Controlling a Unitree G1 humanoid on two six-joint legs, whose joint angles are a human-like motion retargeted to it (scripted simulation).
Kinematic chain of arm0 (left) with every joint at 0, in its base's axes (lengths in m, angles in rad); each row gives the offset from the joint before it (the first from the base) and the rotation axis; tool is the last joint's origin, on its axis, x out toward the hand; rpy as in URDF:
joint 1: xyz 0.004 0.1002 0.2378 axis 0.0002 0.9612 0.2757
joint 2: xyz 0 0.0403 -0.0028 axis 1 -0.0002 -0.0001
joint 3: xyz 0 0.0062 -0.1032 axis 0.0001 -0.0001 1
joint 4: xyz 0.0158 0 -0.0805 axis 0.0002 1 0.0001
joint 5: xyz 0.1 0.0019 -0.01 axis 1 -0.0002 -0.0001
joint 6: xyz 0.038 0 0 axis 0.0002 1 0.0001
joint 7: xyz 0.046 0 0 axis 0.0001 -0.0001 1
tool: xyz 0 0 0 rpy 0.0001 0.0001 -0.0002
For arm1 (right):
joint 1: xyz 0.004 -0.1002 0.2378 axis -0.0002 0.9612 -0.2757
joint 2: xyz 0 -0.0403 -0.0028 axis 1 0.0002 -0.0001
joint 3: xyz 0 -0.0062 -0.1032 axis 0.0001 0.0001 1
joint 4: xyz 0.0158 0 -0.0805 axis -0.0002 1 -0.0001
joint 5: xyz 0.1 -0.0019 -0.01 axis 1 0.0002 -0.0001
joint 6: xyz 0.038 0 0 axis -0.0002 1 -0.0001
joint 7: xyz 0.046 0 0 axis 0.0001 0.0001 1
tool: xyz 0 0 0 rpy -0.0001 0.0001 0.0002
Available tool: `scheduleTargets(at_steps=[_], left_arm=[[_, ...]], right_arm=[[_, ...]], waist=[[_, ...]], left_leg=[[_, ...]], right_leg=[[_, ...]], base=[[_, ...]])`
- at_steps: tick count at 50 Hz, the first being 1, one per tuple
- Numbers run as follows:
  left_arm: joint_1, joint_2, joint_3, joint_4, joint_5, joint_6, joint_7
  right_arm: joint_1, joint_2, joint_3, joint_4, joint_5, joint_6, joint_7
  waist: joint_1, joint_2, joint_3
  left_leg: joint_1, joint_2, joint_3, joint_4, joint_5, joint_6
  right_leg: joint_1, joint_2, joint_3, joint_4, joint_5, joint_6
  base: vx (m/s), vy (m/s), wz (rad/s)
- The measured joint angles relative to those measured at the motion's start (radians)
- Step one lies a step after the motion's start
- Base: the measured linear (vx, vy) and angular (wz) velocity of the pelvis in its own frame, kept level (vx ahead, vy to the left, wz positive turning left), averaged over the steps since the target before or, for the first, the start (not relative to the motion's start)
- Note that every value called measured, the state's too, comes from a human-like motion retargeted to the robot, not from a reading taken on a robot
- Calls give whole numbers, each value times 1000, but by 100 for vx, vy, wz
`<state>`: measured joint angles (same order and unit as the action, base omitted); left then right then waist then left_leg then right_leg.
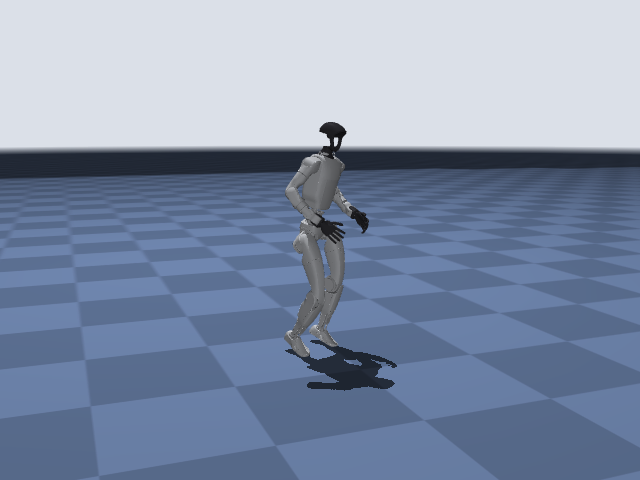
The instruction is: Run
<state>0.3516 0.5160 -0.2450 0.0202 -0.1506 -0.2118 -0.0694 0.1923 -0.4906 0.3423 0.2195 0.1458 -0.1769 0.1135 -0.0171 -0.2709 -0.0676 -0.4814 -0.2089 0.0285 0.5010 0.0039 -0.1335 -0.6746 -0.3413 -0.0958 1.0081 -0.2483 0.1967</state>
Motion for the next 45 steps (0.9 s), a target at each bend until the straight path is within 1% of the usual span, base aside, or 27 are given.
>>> scheduleTargets(at_steps=[2, 3, 6, 7, 8, 9, 10, 12, 13, 15, 16, 17, 18, 20, 22, 23, 25, 27, 28, 30, 33, 35, 37, 38, 40, 42, 45], left_arm=[[-4, 25, 12, -27, 11, 2, 28], [-9, 37, 20, -38, 20, 2, 49], [-52, 73, 61, -33, 82, -2, 165], [-71, 82, 76, -15, 112, -4, 217], [-88, 89, 91, 12, 143, -6, 273], [-103, 88, 103, 41, 166, -13, 326], [-116, 84, 114, 71, 185, -22, 379], [-81, 65, 122, 68, 188, -39, 403], [-55, 56, 122, 53, 183, -49, 394], [-15, 44, 109, 18, 160, -73, 349], [-11, 43, 96, 5, 144, -82, 324], [-10, 44, 83, -7, 130, -90, 302], [-15, 45, 70, -15, 118, -95, 283], [-11, 44, 43, -27, 106, -98, 261], [-25, 42, 17, -22, 88, -90, 235], [-46, 39, 8, -7, 73, -82, 220], [-51, 26, -10, 4, 66, -75, 205], [-81, 8, -23, 41, 38, -65, 183], [-76, -2, -27, 53, 31, -59, 178], [-74, -21, -30, 87, 14, -47, 170], [-89, -52, -33, 176, 5, -20, 177], [-109, -76, -38, 255, 29, -1, 197], [-138, -98, -48, 324, 66, 5, 223], [-155, -107, -50, 344, 79, 0, 231], [-154, -105, -56, 320, 87, -13, 231], [-127, -83, -56, 242, 85, -24, 218], [-101, -58, -55, 146, 86, -42, 195]], right_arm=[[37, -17, -24, -115, 12, -17, -16], [53, -26, -38, -179, 13, -28, -38], [74, -38, -84, -340, -28, -63, -165], [71, -35, -97, -378, -50, -75, -215], [60, -27, -106, -405, -72, -86, -264], [39, -14, -109, -426, -87, -95, -308], [13, 1, -108, -442, -98, -103, -351], [-31, 25, -90, -459, -91, -118, -378], [-49, 35, -72, -456, -80, -123, -378], [-73, 46, -29, -425, -39, -119, -352], [-79, 42, -10, -403, -28, -116, -338], [-85, 37, 8, -381, -19, -115, -326], [-87, 29, 23, -359, -14, -117, -319], [-72, 17, 48, -327, -16, -121, -311], [-66, 2, 55, -288, -16, -129, -303], [-76, -11, 50, -259, -12, -136, -303], [-57, -13, 48, -224, -16, -136, -308], [-57, -16, 30, -183, -14, -141, -314], [-43, -10, 27, -171, -16, -141, -321], [-26, 0, 16, -145, -21, -138, -335], [-26, 13, 9, -88, -42, -132, -369], [-37, 21, 18, -33, -67, -127, -395], [-47, 31, 30, 24, -84, -127, -409], [-53, 39, 33, 51, -84, -127, -410], [-31, 50, 33, 74, -66, -123, -394], [8, 62, 32, 91, -38, -111, -361], [49, 78, 44, 147, -14, -79, -305]], waist=[[-5, -15, 43], [-4, -18, 67], [7, -23, 139], [10, -24, 157], [11, -25, 169], [17, -19, 176], [23, -9, 181], [20, 13, 154], [5, 17, 130], [-24, 26, 64], [-30, 35, 37], [-33, 47, 16], [-30, 63, 7], [-24, 83, 6], [-11, 132, 4], [6, 180, 11], [14, 226, 10], [27, 289, 18], [23, 305, 16], [13, 334, 13], [-13, 365, 34], [-34, 376, 59], [-51, 373, 75], [-56, 368, 77], [-61, 348, 66], [-51, 321, 40], [-31, 280, -9]], left_leg=[[-18, 7, 13, 216, -185, 40], [-25, 18, 24, 327, -301, 66], [-40, 87, 80, 596, -648, 156], [-41, 117, 103, 655, -738, 184], [-36, 150, 125, 692, -800, 206], [-21, 178, 137, 690, -825, 215], [0, 203, 143, 669, -831, 219], [59, 208, 111, 515, -683, 174], [92, 217, 118, 410, -541, 142], [124, 220, 128, 171, -186, 51], [116, 218, 134, 101, -69, 18], [104, 216, 138, 57, 15, -7], [83, 215, 139, 64, 34, -17], [37, 198, 142, 153, -2, -13], [6, 201, 141, 244, -82, -5], [7, 233, 140, 281, -121, -2], [-4, 255, 157, 373, -189, 16], [19, 310, 170, 448, -261, 31], [20, 326, 178, 504, -300, 42], [27, 362, 187, 620, -392, 65], [43, 436, 188, 830, -555, 109], [49, 486, 184, 959, -632, 133], [39, 525, 185, 1018, -674, 158], [28, 534, 185, 1013, -680, 169], [10, 524, 187, 928, -654, 171], [8, 486, 194, 753, -568, 143], [10, 399, 194, 453, -371, 77]], right_leg=[[11, -4, 17, 138, -102, -35], [16, -1, 26, 214, -165, -58], [19, 16, 44, 404, -370, -147], [18, 24, 47, 444, -429, -174], [18, 35, 47, 464, -473, -191], [25, 55, 38, 451, -486, -205], [37, 79, 26, 423, -482, -217], [88, 116, -19, 261, -370, -196], [115, 135, -32, 154, -262, -152], [136, 154, -53, -58, 5, -61], [124, 161, -58, -116, 88, -33], [114, 168, -61, -158, 148, -13], [105, 175, -63, -168, 162, -7], [84, 171, -55, -125, 129, -11], [82, 182, -64, -114, 87, -24], [109, 214, -84, -156, 88, -37], [113, 217, -94, -144, 54, -52], [164, 257, -107, -204, 35, -68], [160, 259, -102, -181, 1, -76], [160, 274, -86, -139, -95, -100], [153, 319, -54, -22, -326, -169], [137, 347, -37, 72, -463, -203], [125, 362, -25, 124, -507, -200], [126, 366, -22, 122, -496, -193], [143, 377, 12, 65, -412, -154], [181, 363, 29, -53, -239, -105], [210, 327, 42, -236, 39, -28]], base=[[-12, 8, -71], [-12, 7, -80], [-11, 3, -88], [-8, -2, -87], [-6, -5, -94], [-3, -7, -107], [1, -10, -110], [6, -14, -68], [9, -16, -4], [9, -17, 27], [6, -15, 31], [3, -13, 28], [0, -12, 24], [-4, -9, 19], [0, -8, -10], [3, -8, -34], [2, -9, -28], [5, -10, -30], [3, -10, -19], [4, -11, -12], [6, -11, -17], [6, -8, -20], [8, -5, -7], [10, -2, 10], [13, 2, 22], [16, 5, 13], [16, 7, 10]])
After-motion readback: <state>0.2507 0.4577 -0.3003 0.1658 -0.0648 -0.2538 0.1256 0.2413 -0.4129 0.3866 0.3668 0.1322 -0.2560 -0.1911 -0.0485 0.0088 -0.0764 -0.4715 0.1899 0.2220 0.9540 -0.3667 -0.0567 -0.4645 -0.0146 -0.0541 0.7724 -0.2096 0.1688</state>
